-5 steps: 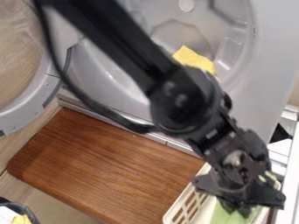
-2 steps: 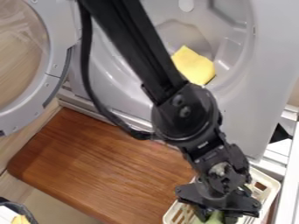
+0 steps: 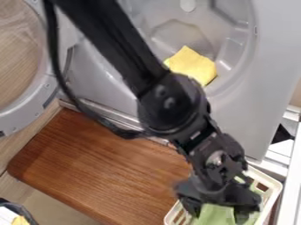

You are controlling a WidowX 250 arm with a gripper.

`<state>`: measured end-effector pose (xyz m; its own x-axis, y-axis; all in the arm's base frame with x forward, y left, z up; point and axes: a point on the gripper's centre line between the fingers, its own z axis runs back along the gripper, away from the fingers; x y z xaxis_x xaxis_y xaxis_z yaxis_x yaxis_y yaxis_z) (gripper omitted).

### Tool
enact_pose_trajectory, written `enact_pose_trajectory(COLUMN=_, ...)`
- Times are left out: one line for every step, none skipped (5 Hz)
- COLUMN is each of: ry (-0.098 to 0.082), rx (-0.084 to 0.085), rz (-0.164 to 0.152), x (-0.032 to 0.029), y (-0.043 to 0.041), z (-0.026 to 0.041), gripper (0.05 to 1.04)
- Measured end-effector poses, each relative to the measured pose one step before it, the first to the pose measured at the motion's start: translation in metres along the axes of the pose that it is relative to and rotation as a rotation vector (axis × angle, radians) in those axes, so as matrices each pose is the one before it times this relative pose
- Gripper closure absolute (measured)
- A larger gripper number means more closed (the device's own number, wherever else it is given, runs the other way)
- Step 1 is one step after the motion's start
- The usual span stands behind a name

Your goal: Put the green cloth into the trough

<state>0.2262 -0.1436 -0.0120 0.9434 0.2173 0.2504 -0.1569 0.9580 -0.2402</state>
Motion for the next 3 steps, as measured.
enact_pose_trajectory(ry=-0.0209, rx=-0.0494, rz=0.0115, x=0.00587, y=-0.00804, z=0.01792, gripper=0.073)
enact_pose_trajectory(ry=-0.0537, rx=-0.0237, rz=-0.018, x=0.00788, y=-0.00363, z=0.0335, gripper=0.076)
enact_pose_trajectory(ry=-0.0248, rx=0.0523, rz=-0.0075, x=0.00251, y=0.01747, z=0.02546, gripper=0.076)
